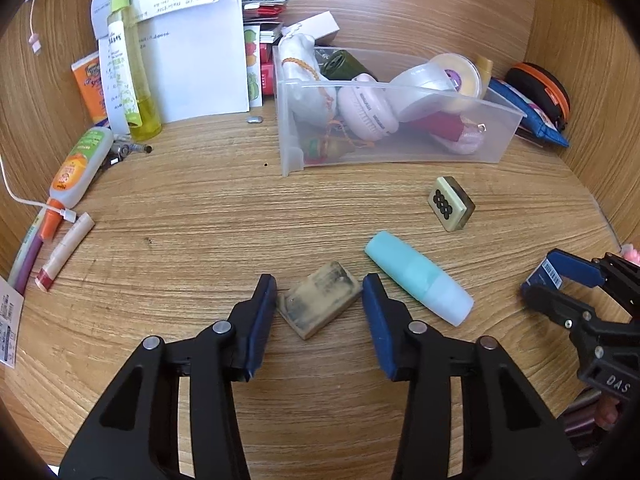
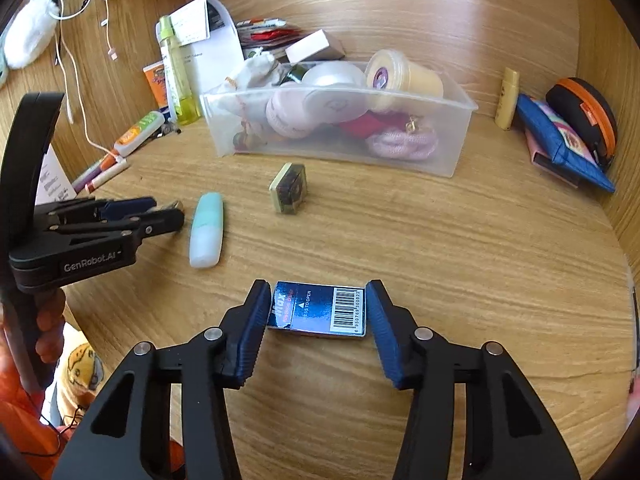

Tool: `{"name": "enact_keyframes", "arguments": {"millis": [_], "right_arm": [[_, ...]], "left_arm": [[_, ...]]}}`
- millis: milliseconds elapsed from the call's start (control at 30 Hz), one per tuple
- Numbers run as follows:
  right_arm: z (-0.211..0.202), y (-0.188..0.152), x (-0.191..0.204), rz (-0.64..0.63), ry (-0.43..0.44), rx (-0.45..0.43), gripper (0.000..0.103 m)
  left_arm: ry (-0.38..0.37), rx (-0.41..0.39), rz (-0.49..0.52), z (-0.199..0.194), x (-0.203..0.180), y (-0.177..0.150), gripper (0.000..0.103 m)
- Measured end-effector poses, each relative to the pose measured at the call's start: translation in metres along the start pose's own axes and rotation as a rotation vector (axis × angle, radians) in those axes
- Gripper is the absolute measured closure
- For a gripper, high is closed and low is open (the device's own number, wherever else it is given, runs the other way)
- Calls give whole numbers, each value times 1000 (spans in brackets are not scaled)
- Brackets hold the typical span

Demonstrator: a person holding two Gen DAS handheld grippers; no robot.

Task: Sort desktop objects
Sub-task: 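Grasp the brown eraser block with the left tool while the right tool grasps the blue barcode card, then carry the eraser block and barcode card over the clear bin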

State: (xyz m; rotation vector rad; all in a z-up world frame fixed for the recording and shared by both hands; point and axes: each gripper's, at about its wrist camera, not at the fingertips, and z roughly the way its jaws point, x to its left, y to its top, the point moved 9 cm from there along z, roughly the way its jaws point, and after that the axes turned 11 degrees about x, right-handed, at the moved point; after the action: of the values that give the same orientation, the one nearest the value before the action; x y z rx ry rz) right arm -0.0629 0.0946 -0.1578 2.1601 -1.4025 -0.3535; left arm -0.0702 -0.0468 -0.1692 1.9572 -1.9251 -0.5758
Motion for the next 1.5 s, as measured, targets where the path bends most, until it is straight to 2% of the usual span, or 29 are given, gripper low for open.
{"name": "enact_keyframes", "arguments": {"millis": [433, 800, 1200, 1500], "right_arm": [[-15, 45, -14, 58, 59, -79, 57], [-33, 94, -30, 61, 31, -173, 57], [-25, 126, -50, 55, 2, -197, 57], [-8, 144, -72, 87, -38, -172, 57]], "left_arm": [[-8, -94, -19, -26, 7, 36, 59], [-35, -176, -15, -44, 6, 78, 59], [-50, -221, 29, -47, -5, 116, 59], [-51, -238, 61, -40, -16, 140, 59]]}}
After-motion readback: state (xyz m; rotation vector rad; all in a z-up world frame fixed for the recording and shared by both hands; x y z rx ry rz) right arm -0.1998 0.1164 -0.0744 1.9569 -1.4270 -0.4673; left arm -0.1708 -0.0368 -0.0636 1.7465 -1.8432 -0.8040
